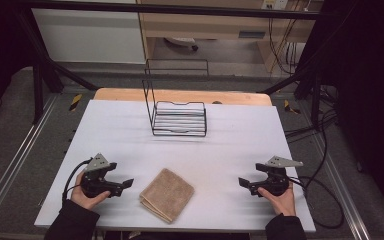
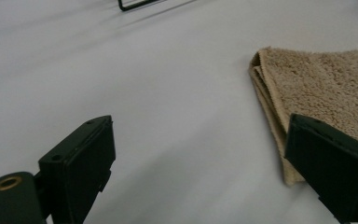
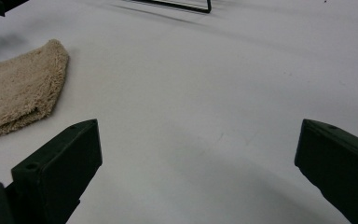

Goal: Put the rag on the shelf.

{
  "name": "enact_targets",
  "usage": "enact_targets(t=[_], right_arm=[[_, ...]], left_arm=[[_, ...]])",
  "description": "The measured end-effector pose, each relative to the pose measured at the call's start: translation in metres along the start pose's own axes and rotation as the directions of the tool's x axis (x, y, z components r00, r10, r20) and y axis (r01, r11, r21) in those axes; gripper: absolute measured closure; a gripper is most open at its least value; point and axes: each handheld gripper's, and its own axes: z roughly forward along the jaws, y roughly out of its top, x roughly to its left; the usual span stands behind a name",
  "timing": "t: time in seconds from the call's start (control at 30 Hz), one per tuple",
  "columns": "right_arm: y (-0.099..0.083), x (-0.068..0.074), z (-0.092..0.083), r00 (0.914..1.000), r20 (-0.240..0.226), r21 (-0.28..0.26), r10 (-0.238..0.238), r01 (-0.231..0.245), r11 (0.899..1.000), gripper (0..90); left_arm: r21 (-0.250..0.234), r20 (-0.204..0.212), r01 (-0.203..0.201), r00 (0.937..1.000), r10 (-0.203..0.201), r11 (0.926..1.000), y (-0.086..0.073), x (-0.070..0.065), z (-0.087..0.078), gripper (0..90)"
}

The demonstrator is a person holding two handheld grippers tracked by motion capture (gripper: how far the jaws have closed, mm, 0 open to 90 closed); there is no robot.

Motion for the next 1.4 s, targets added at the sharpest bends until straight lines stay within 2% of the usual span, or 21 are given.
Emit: enact_targets(t=[0.2,0.43,0.6,0.7,0.77,0.9,1.1,1.13,1.4], right_arm=[[0.001,0.003,0.002,0.9999,0.0,0.011,-0.015,0.015,1.0,1.2],[0.002,0.006,0.004,0.9998,-0.002,0.013,-0.021,0.021,1.0,1.3],[0.003,0.011,0.007,0.9994,-0.008,0.02,-0.034,0.034,0.999,1.4],[0.004,0.013,0.009,0.9991,-0.016,0.015,-0.04,0.04,0.999,1.8],[0.005,0.016,0.01,0.9986,-0.013,0.01,-0.05,0.051,0.999,2.5],[0.007,0.019,0.012,0.9987,-0.019,0.016,-0.047,0.048,0.999,3.1],[0.008,0.024,0.017,0.9982,-0.032,0.034,-0.051,0.052,0.998,3.4],[0.009,0.026,0.02,0.9971,-0.037,0.042,-0.066,0.067,0.997,3.5],[0.012,0.033,0.024,0.9957,-0.055,0.051,-0.075,0.078,0.996,3.6]], left_arm=[[0.036,0.024,-0.004,0.9997,0.003,0.9993,0.004,-0.017,0.008,15.5],[0.066,0.043,0.019,0.9988,-0.022,0.9976,0.006,-0.033,0.012,25.1],[0.09,0.065,0.034,0.9971,-0.04,0.9954,0.004,-0.044,0.016,35.1],[0.114,0.059,0.048,0.9967,-0.055,0.9923,0.001,-0.05,0.021,40.1],[0.13,0.053,0.048,0.9971,-0.055,0.9904,0.0,-0.053,0.023,48.2],[0.144,0.055,0.061,0.9961,-0.07,0.9876,-0.001,-0.054,0.026,55.0],[0.161,0.076,0.091,0.9916,-0.104,0.9828,-0.005,-0.053,0.03,59.9],[0.163,0.077,0.089,0.9918,-0.103,0.9827,-0.005,-0.053,0.03,61.5],[0.17,0.081,0.076,0.9926,-0.09,0.9826,-0.005,-0.06,0.032,63.9]])
